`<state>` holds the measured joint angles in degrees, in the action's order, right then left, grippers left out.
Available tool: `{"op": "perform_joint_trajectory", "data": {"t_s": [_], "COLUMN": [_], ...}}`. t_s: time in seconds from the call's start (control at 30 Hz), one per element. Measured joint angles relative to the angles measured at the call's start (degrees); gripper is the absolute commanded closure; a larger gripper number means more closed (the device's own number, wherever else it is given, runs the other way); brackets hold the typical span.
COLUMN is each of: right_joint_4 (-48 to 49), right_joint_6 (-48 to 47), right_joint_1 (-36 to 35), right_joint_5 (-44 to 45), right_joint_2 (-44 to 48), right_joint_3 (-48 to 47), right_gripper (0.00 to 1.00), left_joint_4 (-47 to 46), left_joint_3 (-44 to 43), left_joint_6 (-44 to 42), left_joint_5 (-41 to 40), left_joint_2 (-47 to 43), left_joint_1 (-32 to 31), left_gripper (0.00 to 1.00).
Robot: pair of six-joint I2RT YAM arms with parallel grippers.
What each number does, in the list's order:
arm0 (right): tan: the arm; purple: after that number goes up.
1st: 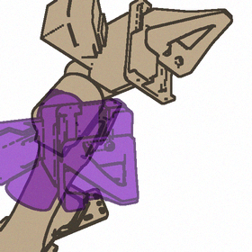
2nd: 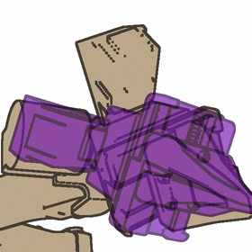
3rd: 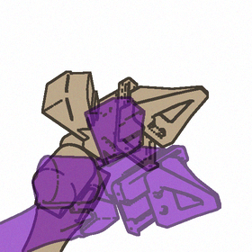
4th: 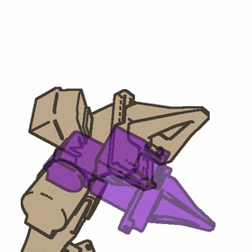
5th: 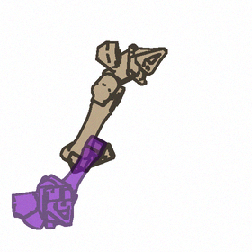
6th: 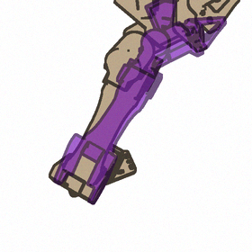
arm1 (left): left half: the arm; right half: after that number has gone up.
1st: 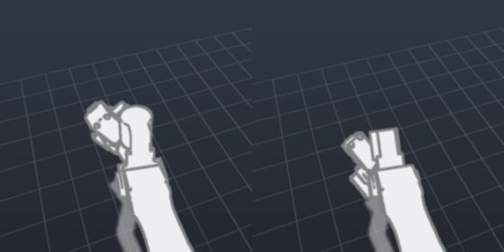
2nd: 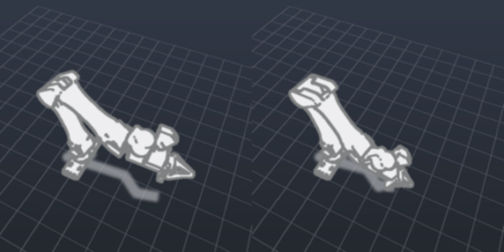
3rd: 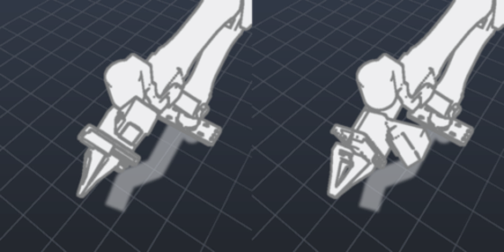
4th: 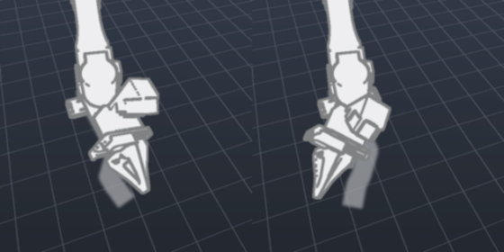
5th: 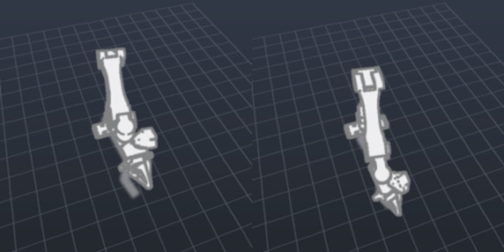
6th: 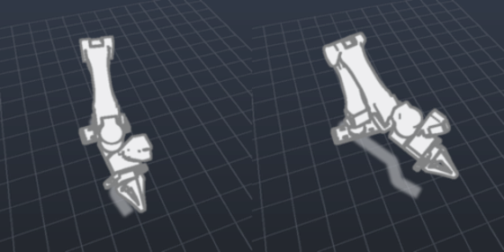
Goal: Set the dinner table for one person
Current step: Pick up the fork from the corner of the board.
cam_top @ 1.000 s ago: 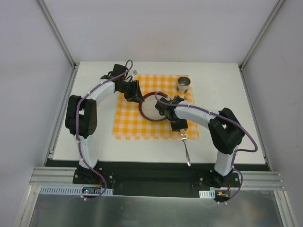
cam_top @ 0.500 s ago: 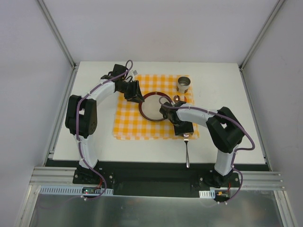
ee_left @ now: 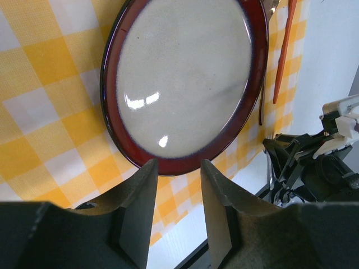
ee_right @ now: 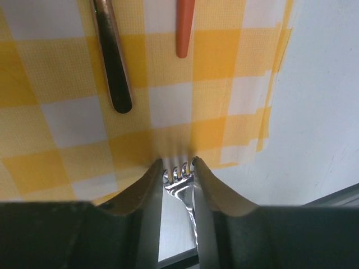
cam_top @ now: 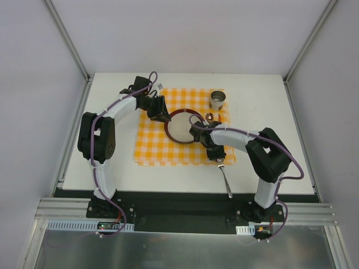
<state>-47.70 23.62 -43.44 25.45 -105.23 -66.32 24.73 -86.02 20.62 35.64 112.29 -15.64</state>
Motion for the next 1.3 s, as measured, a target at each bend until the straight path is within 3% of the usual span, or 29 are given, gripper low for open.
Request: {"op": "perform_joint_trajectory", "data": {"t_s": [0.3,0.63,1.03,1.3], "right_joint_4": [-0.5,-2.6,-9.4,-6.4], "right_joint_6": [-0.2,0.5,1.7,1.4], "right_joint_1": [0.0,-0.3,-5.2,-7.2], "right_joint_5": [1.4,2.4,5.9,4.9], "right_joint_2": [0.0,0.0,0.1,-1.4], "right_joint_3": [0.1,-1.0,-13.7,-17.6], "right_gripper": [0.99,0.99,0.99,0.99], "left_joint_4": [0.0,0.0,0.0,0.0], "left_joint_3": [0.0,0.0,0.0,-0.9], "left_joint_6": [0.0,0.0,0.6,0.9], "left_joint_5": [0.0,0.0,0.3,0.3], "left_joint_2": [0.0,0.0,0.0,0.0], "left_joint_1": [0.0,0.0,0.0,0.0], "left_gripper": [0.64,0.64,0.64,0.65]}}
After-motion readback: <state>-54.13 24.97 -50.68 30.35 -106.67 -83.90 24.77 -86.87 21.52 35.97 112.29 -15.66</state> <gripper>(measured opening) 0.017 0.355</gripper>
